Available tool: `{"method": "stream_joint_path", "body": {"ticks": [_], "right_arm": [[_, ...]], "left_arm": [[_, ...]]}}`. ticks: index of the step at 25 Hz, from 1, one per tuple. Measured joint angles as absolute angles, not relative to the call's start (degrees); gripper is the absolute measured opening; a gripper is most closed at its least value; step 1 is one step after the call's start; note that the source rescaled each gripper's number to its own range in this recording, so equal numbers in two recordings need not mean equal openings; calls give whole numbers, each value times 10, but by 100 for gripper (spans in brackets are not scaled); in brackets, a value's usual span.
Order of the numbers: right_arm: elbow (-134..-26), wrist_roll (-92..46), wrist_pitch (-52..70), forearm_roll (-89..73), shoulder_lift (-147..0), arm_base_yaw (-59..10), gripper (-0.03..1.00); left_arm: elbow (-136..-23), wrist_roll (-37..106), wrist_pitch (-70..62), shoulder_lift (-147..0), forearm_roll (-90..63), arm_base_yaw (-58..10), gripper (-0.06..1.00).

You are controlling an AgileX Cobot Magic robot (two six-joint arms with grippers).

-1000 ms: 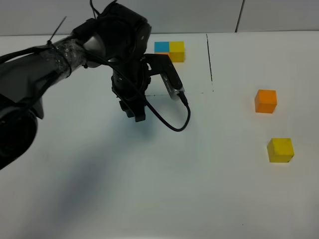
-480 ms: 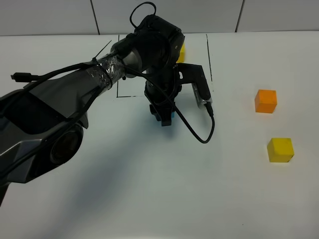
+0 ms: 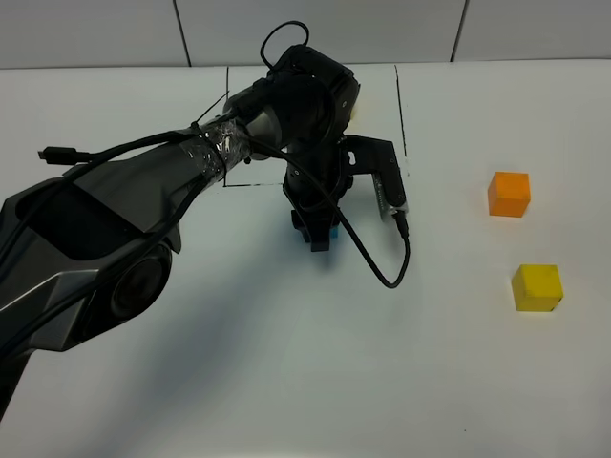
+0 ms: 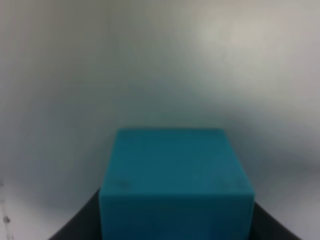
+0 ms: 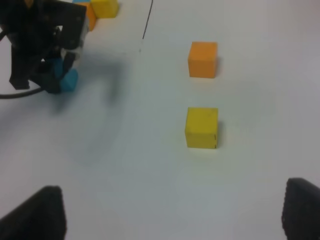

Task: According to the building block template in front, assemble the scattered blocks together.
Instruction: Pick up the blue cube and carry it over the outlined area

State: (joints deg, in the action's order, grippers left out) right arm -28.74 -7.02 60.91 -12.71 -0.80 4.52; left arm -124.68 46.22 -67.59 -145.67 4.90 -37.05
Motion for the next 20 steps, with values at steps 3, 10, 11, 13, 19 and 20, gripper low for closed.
{"method": "stream_joint_path", "body": {"ticks": [3, 10, 11, 13, 19, 20], "right_arm": [[-287, -70, 609, -127, -8, 45, 75], [-287, -70, 609, -127, -8, 45, 75], [-287, -70, 609, -127, -8, 45, 75], [-287, -70, 609, -127, -8, 45, 75], [-287, -70, 609, -127, -8, 45, 75], [-287, -70, 609, -127, -8, 45, 75]], "left_arm": [[-1248, 470, -676, -1461, 48, -371, 1], [-1252, 471, -677, -1465, 48, -371, 1], [-1252, 471, -677, -1465, 48, -371, 1], [-1252, 471, -677, -1465, 48, -371, 1], [-1252, 472, -678, -1465, 48, -371, 1], [-1252, 472, -678, -1465, 48, -371, 2]]}}
